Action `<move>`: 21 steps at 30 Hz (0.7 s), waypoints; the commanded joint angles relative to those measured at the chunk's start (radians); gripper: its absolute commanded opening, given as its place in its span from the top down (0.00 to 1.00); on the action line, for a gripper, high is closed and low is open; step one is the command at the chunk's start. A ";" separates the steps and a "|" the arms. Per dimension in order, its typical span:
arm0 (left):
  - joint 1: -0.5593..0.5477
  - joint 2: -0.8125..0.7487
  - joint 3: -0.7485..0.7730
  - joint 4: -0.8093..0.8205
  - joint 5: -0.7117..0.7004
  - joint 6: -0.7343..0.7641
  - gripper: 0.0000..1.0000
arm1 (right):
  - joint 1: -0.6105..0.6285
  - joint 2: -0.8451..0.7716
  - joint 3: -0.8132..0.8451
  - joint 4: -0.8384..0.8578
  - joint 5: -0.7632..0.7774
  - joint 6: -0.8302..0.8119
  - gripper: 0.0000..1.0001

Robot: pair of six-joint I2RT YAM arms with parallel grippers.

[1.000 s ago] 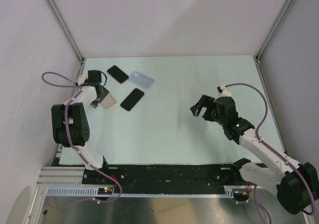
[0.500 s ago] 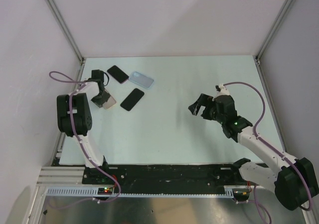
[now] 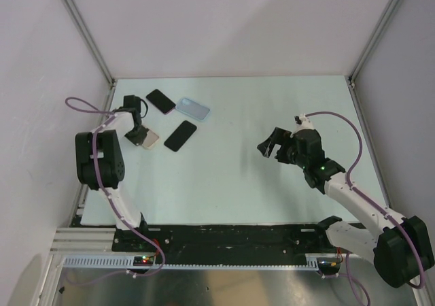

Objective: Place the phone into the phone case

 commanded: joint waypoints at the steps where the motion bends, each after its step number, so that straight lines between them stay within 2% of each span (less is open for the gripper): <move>1: -0.028 -0.199 -0.045 -0.020 0.009 0.075 1.00 | -0.003 -0.015 0.021 0.029 -0.018 -0.013 0.02; 7: -0.176 -0.423 -0.158 -0.023 0.012 0.104 1.00 | -0.005 -0.011 0.022 0.038 -0.014 -0.009 0.03; 12: -0.373 -0.508 -0.245 -0.023 0.010 -0.003 1.00 | -0.007 -0.010 0.022 0.031 0.010 -0.011 0.03; 16: -0.608 -0.476 -0.255 -0.021 -0.018 -0.141 1.00 | -0.011 -0.012 0.021 0.016 0.038 -0.015 0.03; 21: -0.822 -0.310 -0.180 -0.021 -0.030 -0.256 1.00 | -0.021 -0.006 0.021 -0.003 0.056 -0.020 0.03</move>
